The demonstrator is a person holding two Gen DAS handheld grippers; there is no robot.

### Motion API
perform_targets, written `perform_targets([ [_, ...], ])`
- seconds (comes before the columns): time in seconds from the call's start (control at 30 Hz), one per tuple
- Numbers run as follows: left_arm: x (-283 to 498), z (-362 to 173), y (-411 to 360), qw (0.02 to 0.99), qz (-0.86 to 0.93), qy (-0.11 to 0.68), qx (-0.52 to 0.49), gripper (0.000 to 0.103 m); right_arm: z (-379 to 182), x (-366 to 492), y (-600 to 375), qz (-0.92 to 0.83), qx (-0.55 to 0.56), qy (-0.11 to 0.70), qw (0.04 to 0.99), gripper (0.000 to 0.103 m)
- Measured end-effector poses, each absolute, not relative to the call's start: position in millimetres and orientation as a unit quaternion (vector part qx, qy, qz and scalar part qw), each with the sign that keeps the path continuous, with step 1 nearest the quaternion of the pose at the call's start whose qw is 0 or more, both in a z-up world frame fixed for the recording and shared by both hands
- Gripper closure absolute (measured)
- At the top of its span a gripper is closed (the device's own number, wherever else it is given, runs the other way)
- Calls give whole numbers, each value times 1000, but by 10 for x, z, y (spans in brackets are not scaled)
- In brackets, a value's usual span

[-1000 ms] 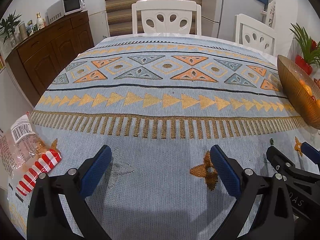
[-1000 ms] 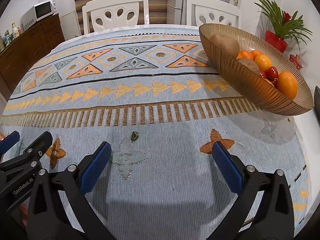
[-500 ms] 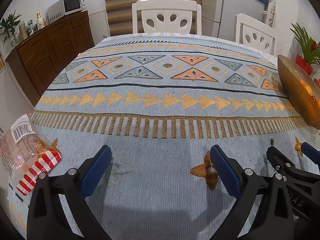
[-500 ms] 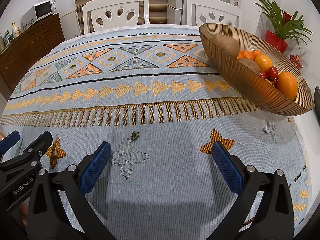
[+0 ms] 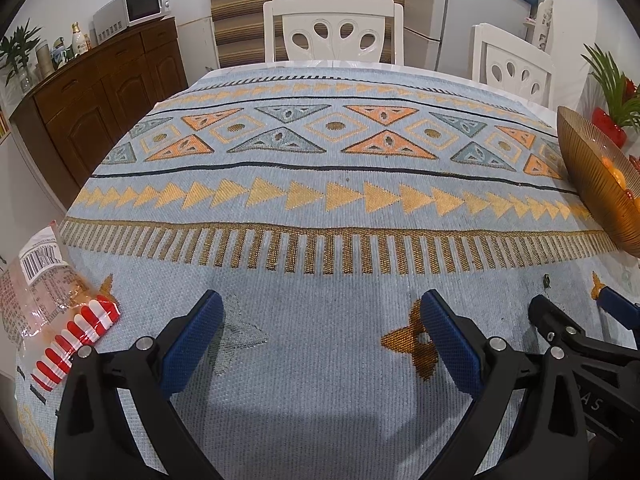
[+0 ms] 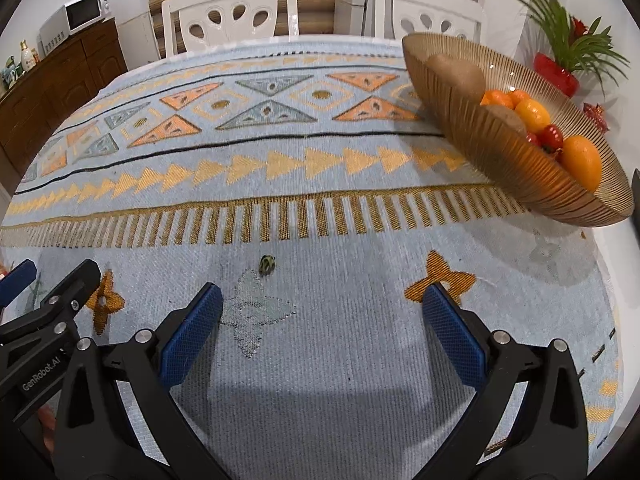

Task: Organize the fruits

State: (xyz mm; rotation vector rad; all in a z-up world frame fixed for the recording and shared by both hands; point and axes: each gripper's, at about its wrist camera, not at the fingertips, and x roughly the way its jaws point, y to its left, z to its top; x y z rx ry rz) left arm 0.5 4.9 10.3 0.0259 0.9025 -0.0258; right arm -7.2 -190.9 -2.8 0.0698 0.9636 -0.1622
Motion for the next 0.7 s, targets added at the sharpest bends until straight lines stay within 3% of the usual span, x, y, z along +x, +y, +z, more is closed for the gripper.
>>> perform_targets([
  [0.7,83,20,16,884,-19,466,18,5,-55,-190,-1950,-49,38,453,889,3],
])
